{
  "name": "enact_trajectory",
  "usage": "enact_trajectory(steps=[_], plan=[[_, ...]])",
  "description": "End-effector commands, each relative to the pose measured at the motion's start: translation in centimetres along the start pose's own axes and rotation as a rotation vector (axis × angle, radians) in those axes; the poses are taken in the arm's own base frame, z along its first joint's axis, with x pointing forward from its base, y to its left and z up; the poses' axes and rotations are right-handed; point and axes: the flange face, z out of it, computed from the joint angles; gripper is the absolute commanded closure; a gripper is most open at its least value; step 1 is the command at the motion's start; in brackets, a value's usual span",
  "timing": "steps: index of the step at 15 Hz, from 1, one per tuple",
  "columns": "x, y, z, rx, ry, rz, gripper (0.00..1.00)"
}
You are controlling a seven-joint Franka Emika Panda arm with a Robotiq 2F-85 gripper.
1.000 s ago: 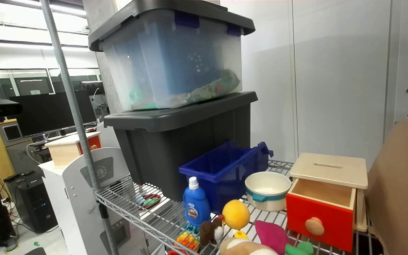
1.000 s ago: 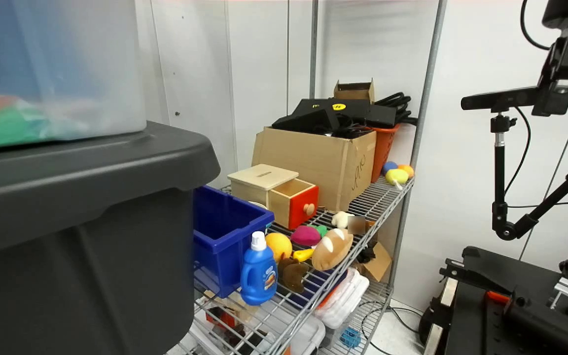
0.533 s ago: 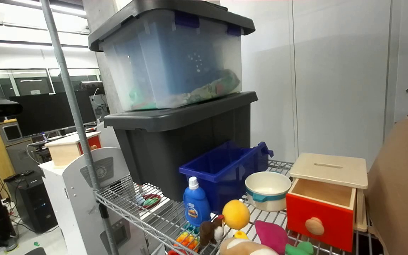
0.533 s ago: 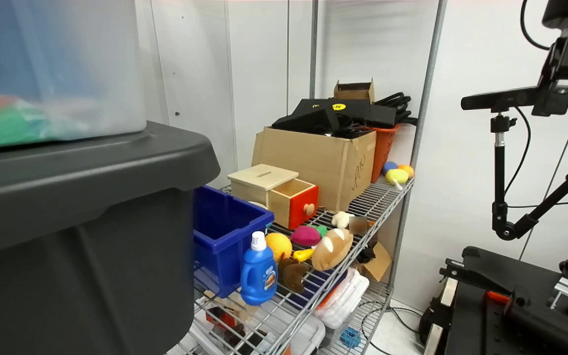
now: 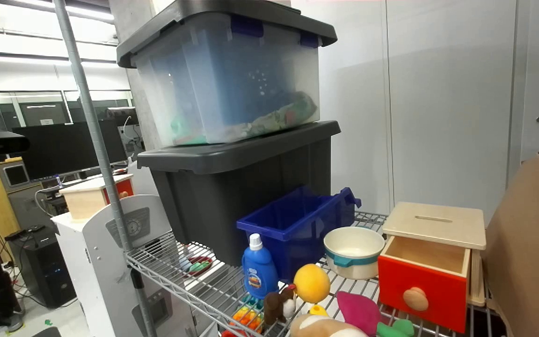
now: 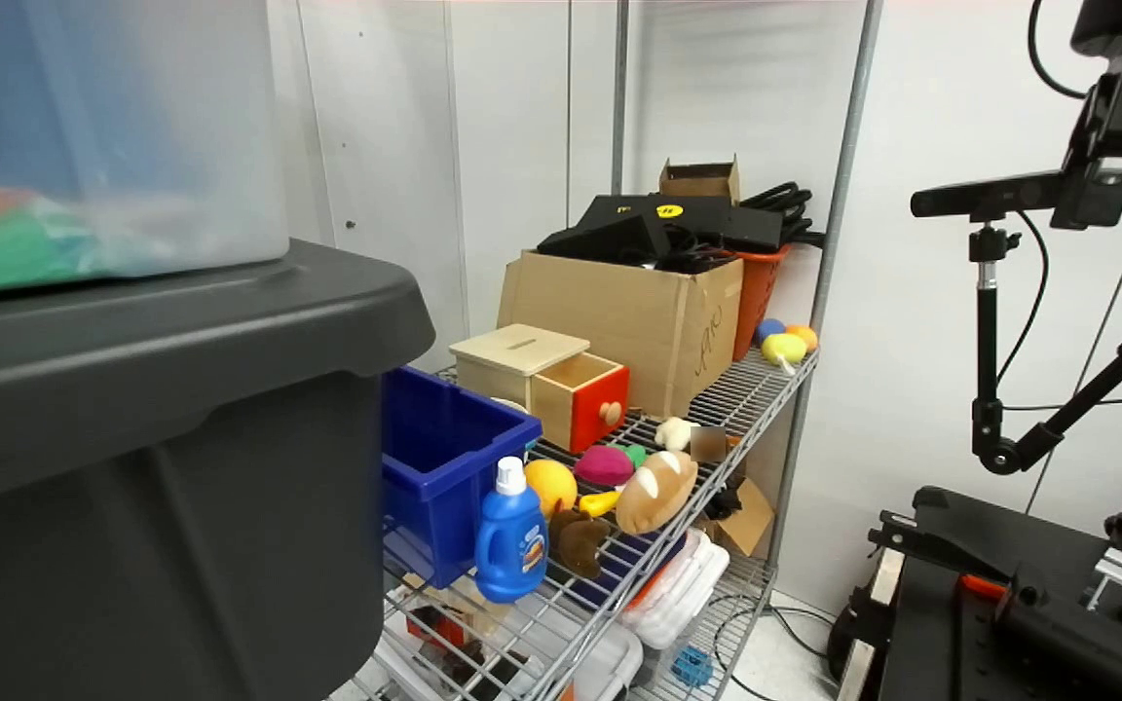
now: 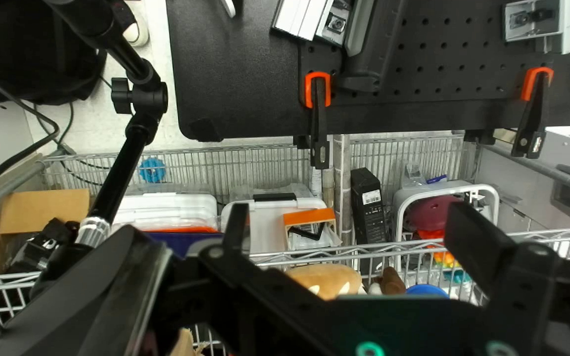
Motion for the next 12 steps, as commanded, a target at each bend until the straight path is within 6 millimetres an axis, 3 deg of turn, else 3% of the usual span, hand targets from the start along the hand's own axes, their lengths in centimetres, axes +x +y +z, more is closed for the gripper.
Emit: enact_trajectory(steps=[1, 12], plan=[[0.0, 0.0, 0.0, 0.0, -0.001, 0.0, 0.0], [1.5, -0.9, -0.8, -0.02, -0.014, -0.027, 0.0]])
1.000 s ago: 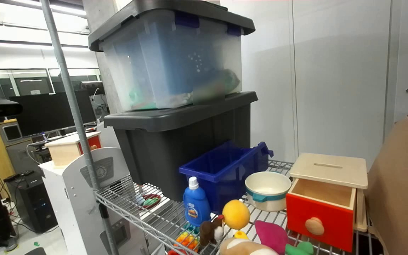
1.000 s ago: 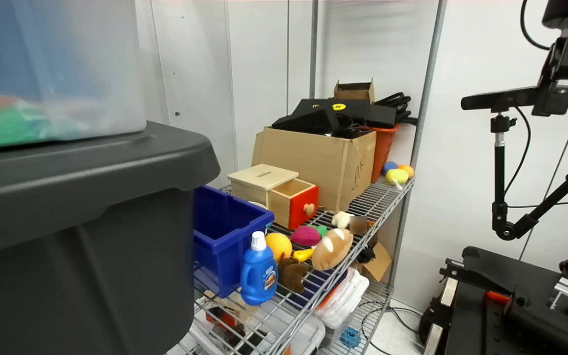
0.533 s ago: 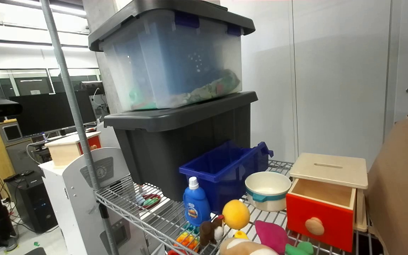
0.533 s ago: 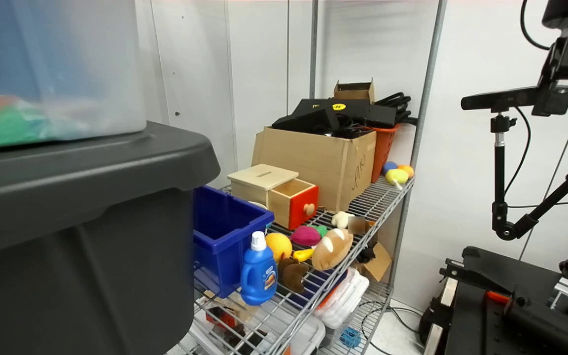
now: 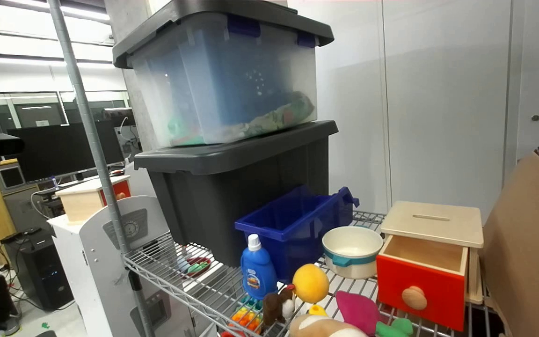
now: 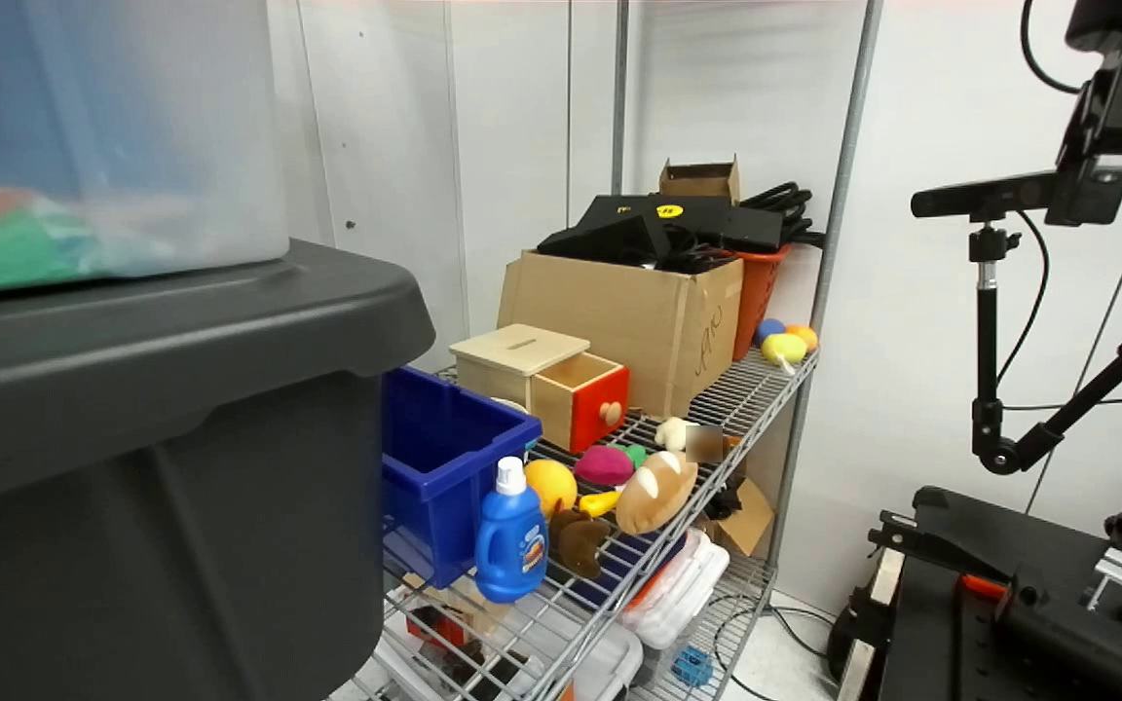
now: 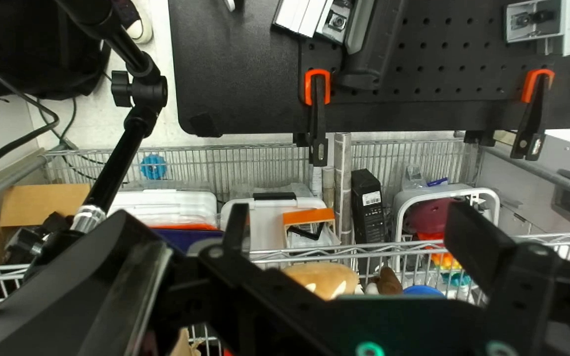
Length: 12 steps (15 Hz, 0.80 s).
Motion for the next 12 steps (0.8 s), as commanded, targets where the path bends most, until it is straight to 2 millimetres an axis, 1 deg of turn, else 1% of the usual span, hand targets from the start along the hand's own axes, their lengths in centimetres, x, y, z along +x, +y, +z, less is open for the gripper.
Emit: enact_trajectory(steps=[1, 6, 10, 12], plan=[[1.4, -0.4, -0.8, -0.012, -0.013, -0.016, 0.0], [3.2, -1.0, -1.6, -0.035, -0.019, -0.049, 0.0], [5.7, -3.0, -2.1, -0.041, -0.021, -0.096, 0.0], [7.3, -4.4, -2.3, -0.05, -0.028, -0.124, 0.0]])
